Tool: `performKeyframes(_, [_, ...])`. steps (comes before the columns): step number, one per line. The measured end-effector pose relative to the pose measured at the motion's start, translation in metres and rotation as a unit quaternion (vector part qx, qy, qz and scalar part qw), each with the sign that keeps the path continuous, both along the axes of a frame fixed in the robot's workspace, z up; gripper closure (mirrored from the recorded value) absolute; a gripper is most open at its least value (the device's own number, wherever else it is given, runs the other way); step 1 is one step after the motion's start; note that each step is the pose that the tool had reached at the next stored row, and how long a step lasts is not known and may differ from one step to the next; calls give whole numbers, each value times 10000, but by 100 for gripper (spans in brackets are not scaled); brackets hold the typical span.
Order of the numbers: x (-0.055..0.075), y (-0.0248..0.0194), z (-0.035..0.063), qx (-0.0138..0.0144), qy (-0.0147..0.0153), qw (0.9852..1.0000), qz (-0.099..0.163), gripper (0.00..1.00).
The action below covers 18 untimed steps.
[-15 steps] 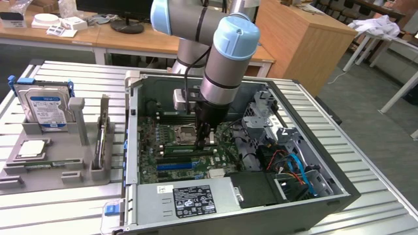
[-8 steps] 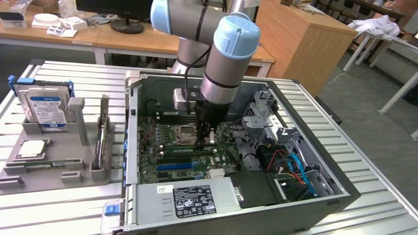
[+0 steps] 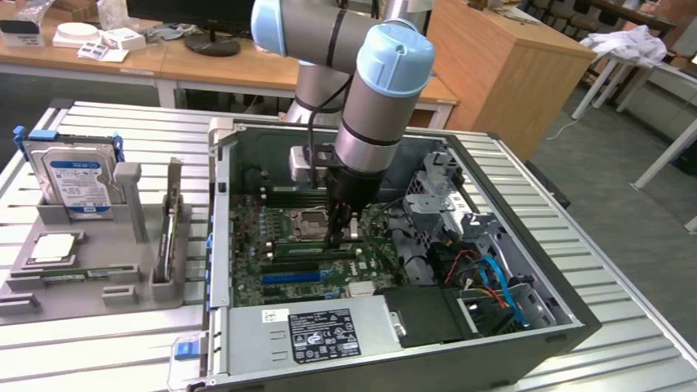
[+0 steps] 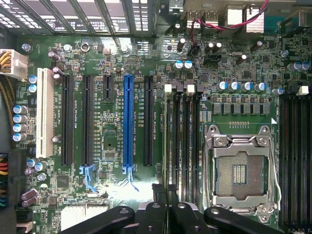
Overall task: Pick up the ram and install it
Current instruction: 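Insert the ram into the slot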
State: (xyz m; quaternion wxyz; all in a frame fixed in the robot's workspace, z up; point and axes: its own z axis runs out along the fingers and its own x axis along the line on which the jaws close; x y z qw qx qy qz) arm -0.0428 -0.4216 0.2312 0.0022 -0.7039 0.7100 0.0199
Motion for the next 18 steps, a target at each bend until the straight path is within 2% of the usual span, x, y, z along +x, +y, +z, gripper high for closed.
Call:
performKeyframes(14, [0, 0, 32, 6, 0, 10000, -9, 88])
performKeyframes(18, [0, 1, 32, 21, -8, 10000, -8, 88])
